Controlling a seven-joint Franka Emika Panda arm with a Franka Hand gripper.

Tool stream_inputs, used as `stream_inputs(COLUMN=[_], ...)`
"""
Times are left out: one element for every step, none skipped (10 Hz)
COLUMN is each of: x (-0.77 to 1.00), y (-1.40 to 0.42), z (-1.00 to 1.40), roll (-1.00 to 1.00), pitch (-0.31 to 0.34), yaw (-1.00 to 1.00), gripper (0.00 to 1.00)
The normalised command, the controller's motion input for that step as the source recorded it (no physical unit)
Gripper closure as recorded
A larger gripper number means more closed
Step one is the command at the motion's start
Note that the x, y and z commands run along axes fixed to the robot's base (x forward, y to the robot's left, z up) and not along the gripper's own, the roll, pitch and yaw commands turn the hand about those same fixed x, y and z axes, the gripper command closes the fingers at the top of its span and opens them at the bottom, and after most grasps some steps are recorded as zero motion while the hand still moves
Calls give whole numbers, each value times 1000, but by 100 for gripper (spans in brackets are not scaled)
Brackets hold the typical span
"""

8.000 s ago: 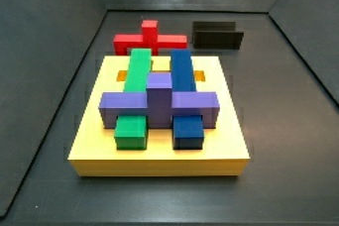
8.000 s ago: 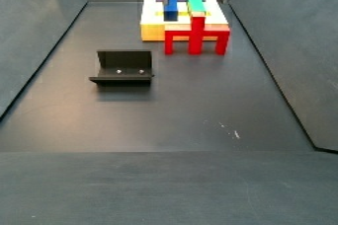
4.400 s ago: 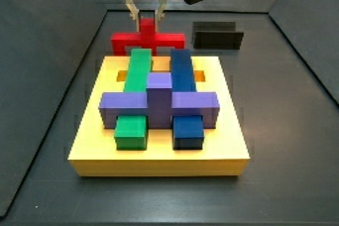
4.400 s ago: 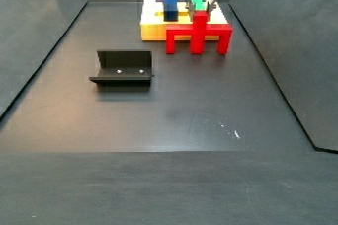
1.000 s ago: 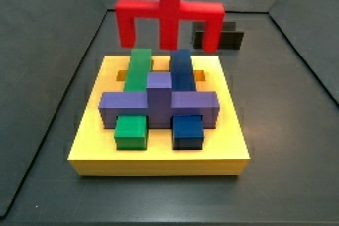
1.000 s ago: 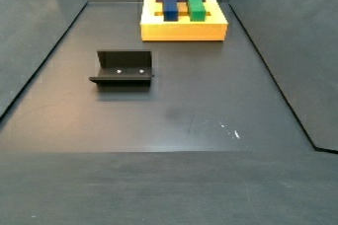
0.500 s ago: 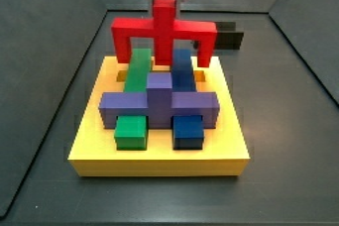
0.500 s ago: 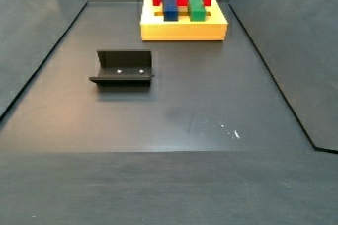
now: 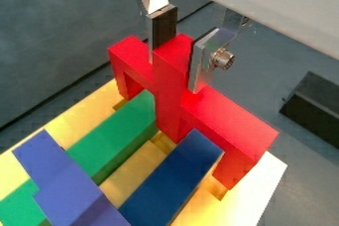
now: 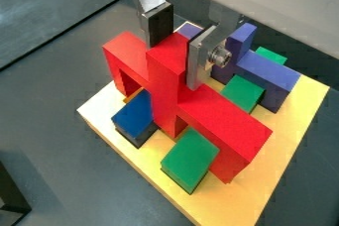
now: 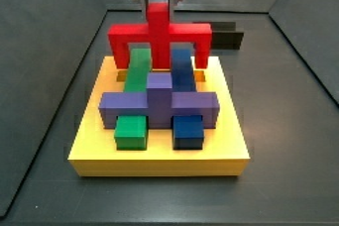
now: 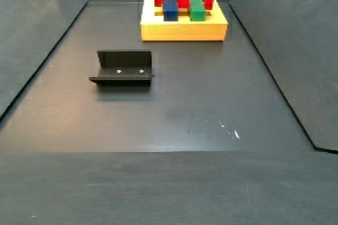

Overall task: Pick up the red object. Move up. Move to above the board. Insert the red object.
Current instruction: Insert the red object.

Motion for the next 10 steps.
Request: stream_inputs(x=[0,0,29,77,160,11,0,0,0,100], y=[0,0,0,-60,0,31,69,31,0,0], z=[-260,-217,-189,-123,-163,-166,-174,-186,-211,-266], roll=[21,17,0,0,0,0,4,43,116,119], pitch=[0,7,26,27,24,26,29,49,90,84], yaw=[0,0,0,0,0,0,0,0,20,0], gripper=[100,100,100,100,100,100,100,100,100,100])
